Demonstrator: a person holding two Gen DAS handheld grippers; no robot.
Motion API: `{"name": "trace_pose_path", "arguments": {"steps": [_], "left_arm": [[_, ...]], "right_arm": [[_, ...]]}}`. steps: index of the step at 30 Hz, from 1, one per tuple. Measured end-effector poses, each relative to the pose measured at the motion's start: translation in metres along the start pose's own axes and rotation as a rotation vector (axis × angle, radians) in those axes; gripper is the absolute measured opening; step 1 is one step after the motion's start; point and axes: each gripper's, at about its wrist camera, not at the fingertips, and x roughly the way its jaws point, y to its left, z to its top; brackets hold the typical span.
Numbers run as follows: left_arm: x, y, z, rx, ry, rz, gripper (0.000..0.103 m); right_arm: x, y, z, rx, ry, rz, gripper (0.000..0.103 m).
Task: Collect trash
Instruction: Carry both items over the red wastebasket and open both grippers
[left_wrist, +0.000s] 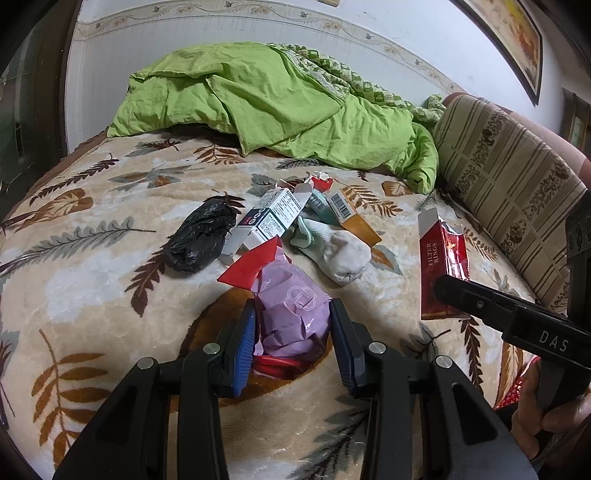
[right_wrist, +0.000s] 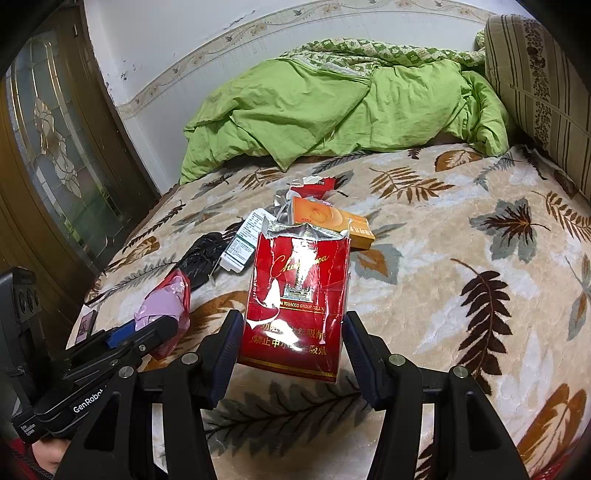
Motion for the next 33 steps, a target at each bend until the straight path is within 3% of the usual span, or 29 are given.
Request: {"name": "trace_pose_path", "arguments": {"steps": [10,18,27,33], "left_arm": [[0.000,-0.001,-0.001,0.000,0.001,-0.002,0.037],[-0.008,-0.016,-0.002,0.026,-0.010,-0.067,0.037],[-0.023,-0.070,-0.006,0.110,0.024,-0.220,0.037],[-0.037,-0.143,-0.012,0.229,0.055,-0.375,0.037]], "right_arm": [[0.000,0.000,0.001,0.015,-0.009,0.011,0.059],[-0.023,-0.005,-0.004,0.057,-0.031,0.050,0.059],[-0.082,-0.040,-0.023,0.188,-0.039,0.086,0.059],[-0.152,-0.083,-0.047,0.271,-0.081,0.010,0.059]]}}
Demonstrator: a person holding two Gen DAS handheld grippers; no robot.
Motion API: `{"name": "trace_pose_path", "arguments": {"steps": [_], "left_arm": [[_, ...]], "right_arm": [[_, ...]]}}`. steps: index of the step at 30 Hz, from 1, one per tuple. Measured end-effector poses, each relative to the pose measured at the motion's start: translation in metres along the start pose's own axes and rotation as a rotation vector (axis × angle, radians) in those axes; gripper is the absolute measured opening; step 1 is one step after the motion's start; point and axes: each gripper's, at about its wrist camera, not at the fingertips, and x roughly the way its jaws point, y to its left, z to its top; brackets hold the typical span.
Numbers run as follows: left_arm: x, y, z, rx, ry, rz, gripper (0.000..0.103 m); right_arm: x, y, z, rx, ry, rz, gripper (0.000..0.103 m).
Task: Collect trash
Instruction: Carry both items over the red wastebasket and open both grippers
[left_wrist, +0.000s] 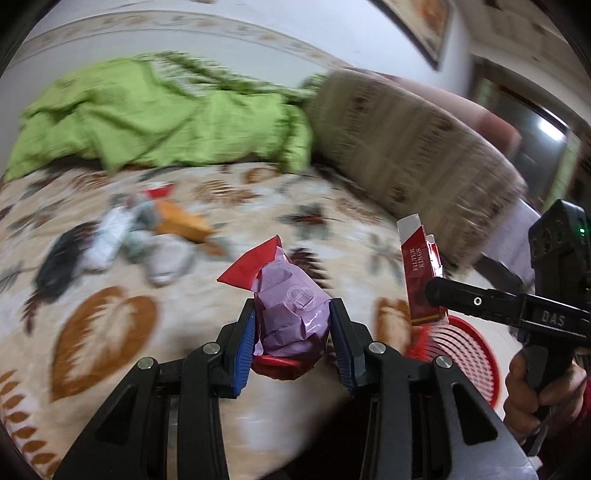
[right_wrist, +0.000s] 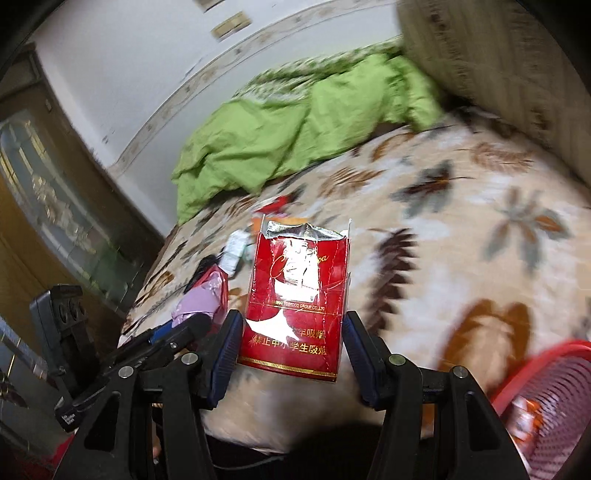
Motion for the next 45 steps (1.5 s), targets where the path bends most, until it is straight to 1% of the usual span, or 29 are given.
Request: {"name": "trace_pose_path", "arguments": {"steps": [1,6,10,12,15,19,20,21,23,28,35,40,45], "left_arm": [[0.004,-0.016,0.001,0.025,0.013,-0.034,0.037],[0.022,-0.077,0.002,0.123,0.066,-0.149,0.037],[0.034,-0.115,0.000,0.171,0.112,-0.234,0.037],[0.044,-0.134,-0.001,0.186,0.151,-0.285,0.037],[0.055,-0.156,-0.006,0.202,0.195,-0.328,0.037],[0.073,-0.176,-0.015,0.196,0.263,-0.377,0.037],[0.078,-0.181,-0.017,0.195,0.283,-0.397,0.039],[0.081,-0.185,-0.019,0.195,0.296,-0.404,0.047],[0.086,-0.191,-0.021,0.191,0.311,-0.406,0.058],[0.084,-0.189,-0.022,0.181,0.306,-0.403,0.058],[0.071,-0.163,-0.012,0.128,0.260,-0.368,0.060],[0.054,-0.133,0.000,0.090,0.200,-0.310,0.060],[0.034,-0.094,0.012,0.026,0.142,-0.242,0.062]], "right_arm": [[-0.011,-0.009,-0.001,0.019,-0.010,-0.018,0.059],[-0.071,-0.056,-0.014,0.128,-0.060,-0.116,0.059],[-0.110,-0.085,-0.026,0.198,-0.084,-0.171,0.059],[-0.123,-0.095,-0.033,0.224,-0.091,-0.195,0.059],[-0.141,-0.113,-0.043,0.267,-0.100,-0.227,0.059],[-0.151,-0.135,-0.054,0.338,-0.103,-0.247,0.059],[-0.152,-0.141,-0.057,0.355,-0.101,-0.252,0.060],[-0.153,-0.144,-0.059,0.364,-0.099,-0.253,0.061],[-0.152,-0.149,-0.063,0.377,-0.083,-0.247,0.062],[-0.156,-0.159,-0.067,0.391,-0.082,-0.271,0.065],[-0.149,-0.149,-0.054,0.353,-0.095,-0.255,0.065],[-0.135,-0.131,-0.038,0.291,-0.093,-0.217,0.065],[-0.106,-0.102,-0.018,0.213,-0.075,-0.162,0.065]]}}
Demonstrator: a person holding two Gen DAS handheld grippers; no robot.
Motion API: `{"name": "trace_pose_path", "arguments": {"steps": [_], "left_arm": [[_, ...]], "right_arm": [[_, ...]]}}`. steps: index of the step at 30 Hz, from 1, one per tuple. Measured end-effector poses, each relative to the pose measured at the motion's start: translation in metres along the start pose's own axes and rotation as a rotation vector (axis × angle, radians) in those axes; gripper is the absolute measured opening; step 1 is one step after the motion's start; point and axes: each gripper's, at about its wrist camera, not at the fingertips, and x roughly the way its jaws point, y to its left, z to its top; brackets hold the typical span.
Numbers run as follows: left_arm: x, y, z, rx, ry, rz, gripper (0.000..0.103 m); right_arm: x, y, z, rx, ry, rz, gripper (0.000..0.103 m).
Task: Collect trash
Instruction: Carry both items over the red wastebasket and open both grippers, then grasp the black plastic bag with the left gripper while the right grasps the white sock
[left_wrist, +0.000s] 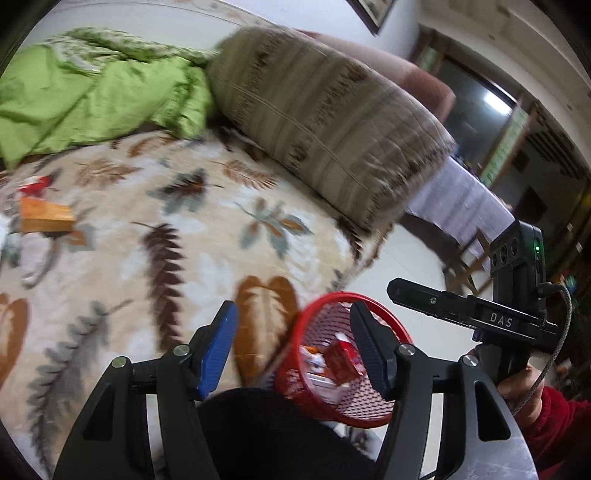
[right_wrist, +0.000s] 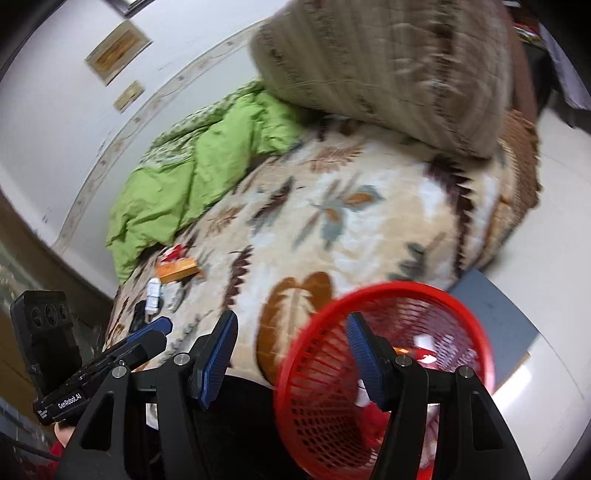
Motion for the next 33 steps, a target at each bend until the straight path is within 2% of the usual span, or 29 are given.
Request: {"name": "trace_pose_path", "arguments": {"steps": [9,20,27,33], "left_arm": [[-0.054,0.069,-0.001,-0.132,-0.086,0.136,0.062],[-0.097,0.136,-0.013,-0.259,-0.157,0.251,0.063],[-0.124,0.184,-0.023,-0.344,-0.206,0.350,0.064],[-0.143,0.244,-0.035,-0.469,-0.240,0.452,0.064]], "right_arm": [[0.062,0.072,0.011,-0.120,0.069,0.097,0.065],[0.131,0.151,-0.002,-0.253,0.179,0.184,0.066],[0.175,0.189,-0.006,-0.300,0.241,0.202,0.067],[0.224,0.217,-0.002,-0.338,0.280,0.192,0.070]]}}
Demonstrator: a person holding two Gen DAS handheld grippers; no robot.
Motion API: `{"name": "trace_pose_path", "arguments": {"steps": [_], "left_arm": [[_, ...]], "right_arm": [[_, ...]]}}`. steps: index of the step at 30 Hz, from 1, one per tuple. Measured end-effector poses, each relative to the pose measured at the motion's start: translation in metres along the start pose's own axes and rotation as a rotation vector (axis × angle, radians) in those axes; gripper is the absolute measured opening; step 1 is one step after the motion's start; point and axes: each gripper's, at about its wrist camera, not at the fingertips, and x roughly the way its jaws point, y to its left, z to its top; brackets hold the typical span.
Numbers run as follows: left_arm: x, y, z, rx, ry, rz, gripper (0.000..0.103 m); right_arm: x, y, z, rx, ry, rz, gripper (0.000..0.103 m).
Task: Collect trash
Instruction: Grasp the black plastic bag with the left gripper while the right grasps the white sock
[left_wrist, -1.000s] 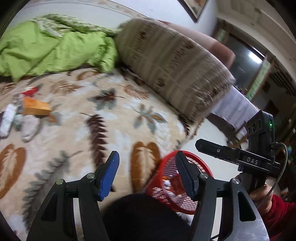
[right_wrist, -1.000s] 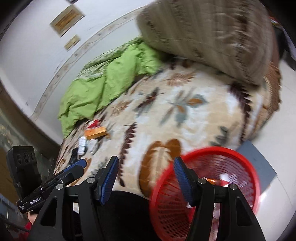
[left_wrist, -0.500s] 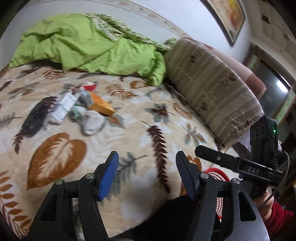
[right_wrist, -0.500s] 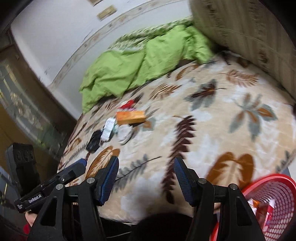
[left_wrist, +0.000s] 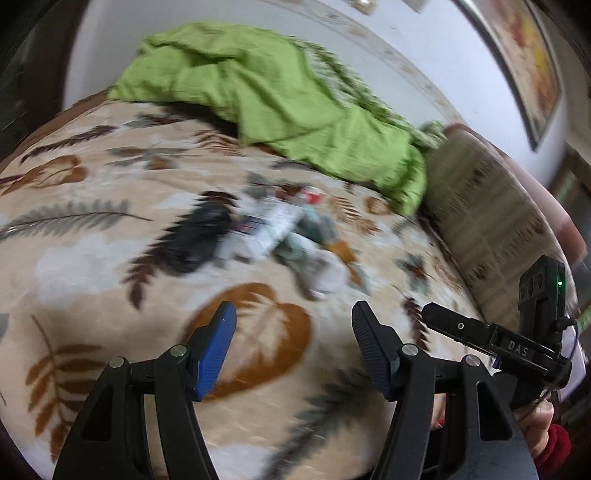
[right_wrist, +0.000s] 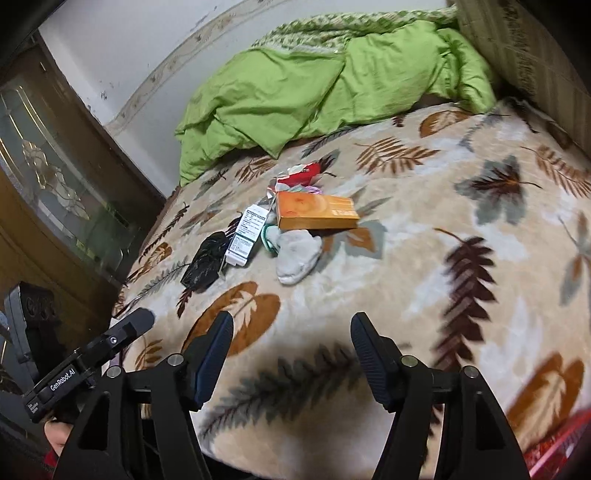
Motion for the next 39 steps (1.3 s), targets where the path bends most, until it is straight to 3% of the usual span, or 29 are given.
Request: {"name": "trace_pose_path", "arguments": {"steps": [7,10,15,17,21,23,29,34,39], "left_arm": [[0.032,0.019,0.026,0.025,0.015,0.068,0.065],[0.043,0.023,0.041,0.060,-0.022,0.125,0.074],[0.071,0.046,0.053,0.019,-0.015,0.179,0.075],[0.082,0.052,0.053,0.017,0.007,0.188,0.075],[0.107,0.067,0.060,-0.011,0.040,0.224,0.075],[0.116,0.073,0.062,-0.037,0.044,0.225,0.074],[0.133,0.073,0.057,0.009,0.083,0.234,0.039],[0.111,0.069,0.046,0.006,0.056,0.233,0.039],[0.072,0.057,0.035,-0.009,-0.028,0.219,0.039]], "right_arm": [[0.080,0.001,0.035,-0.006,0.063,-0.054,0.071],[0.111,0.001,0.043,-0.014,0.089,-0.077,0.071],[0.133,0.006,0.047,-0.047,0.063,-0.071,0.068],[0.136,0.005,0.046,-0.052,0.071,-0.038,0.045],[0.131,0.001,0.046,-0.018,0.069,-0.002,0.030],[0.126,0.000,0.043,0.010,0.066,0.030,0.028],[0.101,0.010,0.033,-0.005,0.029,0.062,0.028],[0.080,0.012,0.030,-0.016,-0.028,0.053,0.028],[0.063,0.009,0.019,0.007,-0.045,0.055,0.028]]}}
